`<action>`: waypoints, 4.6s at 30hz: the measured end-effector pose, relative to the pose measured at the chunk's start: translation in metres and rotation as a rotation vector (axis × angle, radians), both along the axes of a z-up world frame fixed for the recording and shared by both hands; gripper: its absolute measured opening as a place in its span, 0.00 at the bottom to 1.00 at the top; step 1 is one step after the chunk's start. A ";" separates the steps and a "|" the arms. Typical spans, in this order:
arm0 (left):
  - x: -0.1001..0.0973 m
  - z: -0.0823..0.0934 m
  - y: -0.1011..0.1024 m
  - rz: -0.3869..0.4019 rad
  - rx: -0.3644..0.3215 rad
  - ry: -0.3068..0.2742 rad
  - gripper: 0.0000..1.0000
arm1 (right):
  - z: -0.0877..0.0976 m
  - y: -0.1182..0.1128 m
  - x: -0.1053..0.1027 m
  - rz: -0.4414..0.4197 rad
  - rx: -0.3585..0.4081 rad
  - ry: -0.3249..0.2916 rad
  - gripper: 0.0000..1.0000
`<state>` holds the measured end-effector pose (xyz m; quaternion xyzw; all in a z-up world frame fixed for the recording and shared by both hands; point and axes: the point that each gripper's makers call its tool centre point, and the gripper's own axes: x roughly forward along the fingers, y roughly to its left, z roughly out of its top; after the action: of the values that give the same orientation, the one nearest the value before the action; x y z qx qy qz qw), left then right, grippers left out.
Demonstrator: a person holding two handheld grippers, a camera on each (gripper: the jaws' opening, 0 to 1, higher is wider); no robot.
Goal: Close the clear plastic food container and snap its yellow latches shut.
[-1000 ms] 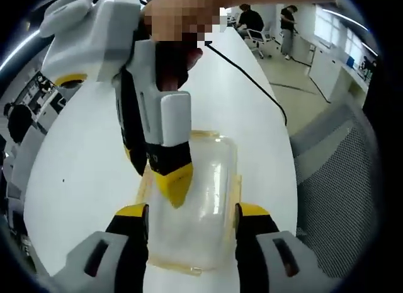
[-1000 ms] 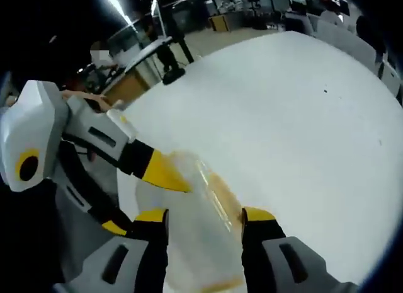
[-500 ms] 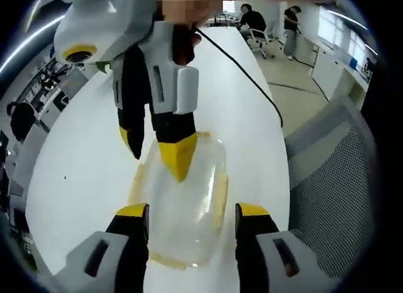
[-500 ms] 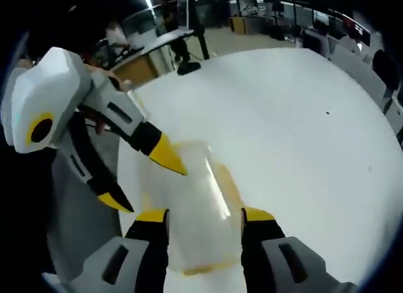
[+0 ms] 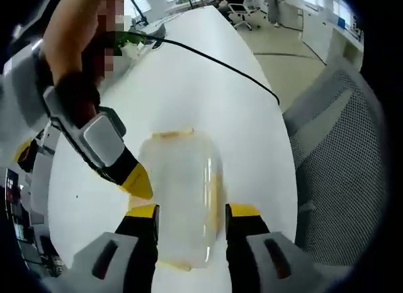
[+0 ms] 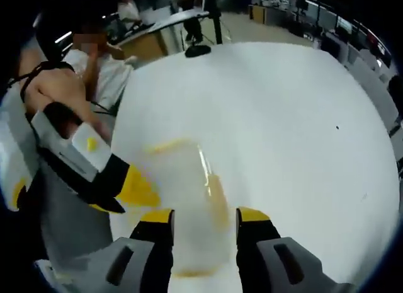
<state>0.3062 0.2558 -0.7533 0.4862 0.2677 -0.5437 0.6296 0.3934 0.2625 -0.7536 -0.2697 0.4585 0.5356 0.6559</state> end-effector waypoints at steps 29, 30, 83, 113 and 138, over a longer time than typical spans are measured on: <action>0.005 -0.024 -0.004 -0.003 0.148 -0.053 0.39 | -0.023 0.010 -0.016 0.196 -0.264 0.138 0.31; 0.005 -0.024 -0.004 0.001 0.141 -0.049 0.39 | -0.024 0.010 -0.017 0.196 -0.268 0.138 0.31; -0.008 -0.020 -0.006 0.019 0.094 0.034 0.57 | -0.016 -0.001 -0.005 0.144 -0.169 0.039 0.31; 0.019 -0.011 0.020 0.121 0.014 0.197 0.84 | -0.019 -0.036 -0.042 0.186 -0.129 -0.027 0.67; 0.035 -0.036 0.040 0.043 0.134 0.201 0.80 | -0.035 -0.041 -0.058 0.219 -0.157 -0.124 0.74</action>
<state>0.3411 0.2954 -0.7894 0.4644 0.3755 -0.5568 0.5773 0.3349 0.2217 -0.7887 -0.4010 0.4253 0.5488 0.5976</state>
